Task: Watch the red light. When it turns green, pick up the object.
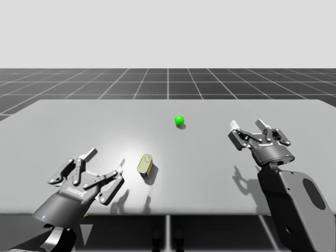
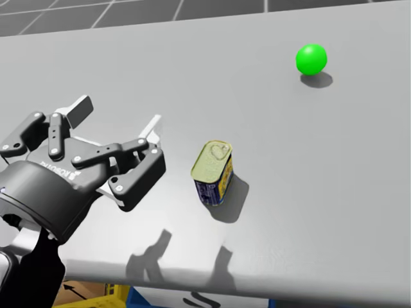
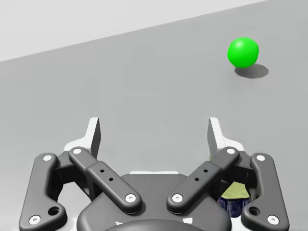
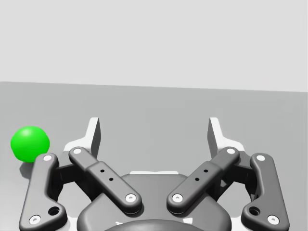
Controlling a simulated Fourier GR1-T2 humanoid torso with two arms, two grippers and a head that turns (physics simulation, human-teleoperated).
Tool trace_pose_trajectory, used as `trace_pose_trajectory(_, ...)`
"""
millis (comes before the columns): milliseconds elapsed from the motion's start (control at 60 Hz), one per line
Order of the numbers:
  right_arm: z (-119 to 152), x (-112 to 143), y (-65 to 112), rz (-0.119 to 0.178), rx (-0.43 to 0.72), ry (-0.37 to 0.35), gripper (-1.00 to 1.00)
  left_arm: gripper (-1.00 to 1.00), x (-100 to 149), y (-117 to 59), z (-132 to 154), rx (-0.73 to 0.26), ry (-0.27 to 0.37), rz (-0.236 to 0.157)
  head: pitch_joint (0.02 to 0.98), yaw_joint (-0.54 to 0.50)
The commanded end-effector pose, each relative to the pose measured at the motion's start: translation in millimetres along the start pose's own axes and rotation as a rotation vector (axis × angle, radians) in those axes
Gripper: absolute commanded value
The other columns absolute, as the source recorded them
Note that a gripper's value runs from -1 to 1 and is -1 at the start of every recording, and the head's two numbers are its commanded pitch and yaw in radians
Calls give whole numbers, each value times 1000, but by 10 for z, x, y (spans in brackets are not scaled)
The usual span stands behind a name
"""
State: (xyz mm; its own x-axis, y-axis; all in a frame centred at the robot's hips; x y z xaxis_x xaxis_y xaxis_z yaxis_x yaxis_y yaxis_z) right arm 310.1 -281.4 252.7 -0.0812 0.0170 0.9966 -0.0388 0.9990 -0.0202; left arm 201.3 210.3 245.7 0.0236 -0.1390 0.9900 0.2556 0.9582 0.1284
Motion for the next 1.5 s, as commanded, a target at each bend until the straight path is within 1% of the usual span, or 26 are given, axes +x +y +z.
trace_pose_trajectory(17,-7,-15,17,7,7,1,-1000,-1000,-325,-171,212,-45,82,-9,850,198)
trace_pose_trajectory(33,-10,-18,16,7,8,2,-1000,-1000,-390,-209,236,-58,98,-11,851,198)
trace_pose_trajectory(100,-10,-20,17,7,8,2,-1000,-1000,-494,-277,264,-73,122,-13,852,197)
trace_pose_trajectory(167,-11,-19,17,7,10,1,-1000,-1000,-606,-346,265,-93,147,0,852,198)
trace_pose_trajectory(217,-10,-20,21,10,14,0,-1000,-1000,-698,-381,228,-86,156,-14,853,201)
trace_pose_trajectory(350,-12,-25,28,16,18,-1,-1000,-1000,-817,-454,130,-102,197,15,852,205)
trace_pose_trajectory(400,-13,-27,29,17,18,-1,-1000,-1000,-847,-481,82,-107,208,17,853,205)
trace_pose_trajectory(517,-9,-26,33,19,17,-3,-1000,-1000,-865,-516,-14,-115,222,27,856,204)
trace_pose_trajectory(650,-4,-16,34,22,18,-8,-1000,-1000,-869,-570,-155,-125,244,60,858,203)
trace_pose_trajectory(717,-3,-14,33,22,17,-9,-1000,-1000,-869,-586,-199,-127,251,68,859,203)
trace_pose_trajectory(817,1,-10,35,24,17,-10,-1000,-1000,-860,-613,-343,-127,264,68,860,204)
trace_pose_trajectory(867,3,-9,35,25,17,-12,-1000,-1000,-851,-622,-409,-128,273,84,860,203)
trace_pose_trajectory(1000,10,0,35,27,16,-15,-1000,-1000,-829,-654,-601,-116,287,92,860,198)
trace_pose_trajectory(1050,12,1,35,27,15,-15,-1000,-1000,-817,-670,-665,-122,302,116,860,196)
trace_pose_trajectory(1100,14,3,38,28,15,-16,-1000,-1000,-819,-681,-714,-112,307,113,860,194)
trace_pose_trajectory(1150,16,8,36,28,14,-17,-1000,-1000,-837,-690,-766,-105,321,123,860,192)
trace_pose_trajectory(1283,23,21,32,27,10,-21,-1000,-1000,-901,-689,-808,-96,356,142,858,186)
trace_pose_trajectory(1350,25,27,32,27,10,-23,-1000,-1000,-913,-690,-797,-94,357,131,855,184)
trace_pose_trajectory(1367,26,28,32,27,9,-24,-1000,-941,-916,-692,-793,-93,355,128,855,183)
trace_pose_trajectory(1383,27,28,32,27,9,-24,-1000,-587,-913,-692,-785,-96,354,127,854,183)
trace_pose_trajectory(1400,27,30,30,28,9,-25,-1000,802,-923,-699,-781,-95,354,116,849,182)
trace_pose_trajectory(1433,27,32,29,28,8,-25,-1000,917,-924,-702,-778,-96,353,113,844,182)
trace_pose_trajectory(1500,31,36,27,28,6,-27,-1000,942,-929,-710,-768,-99,351,102,821,182)
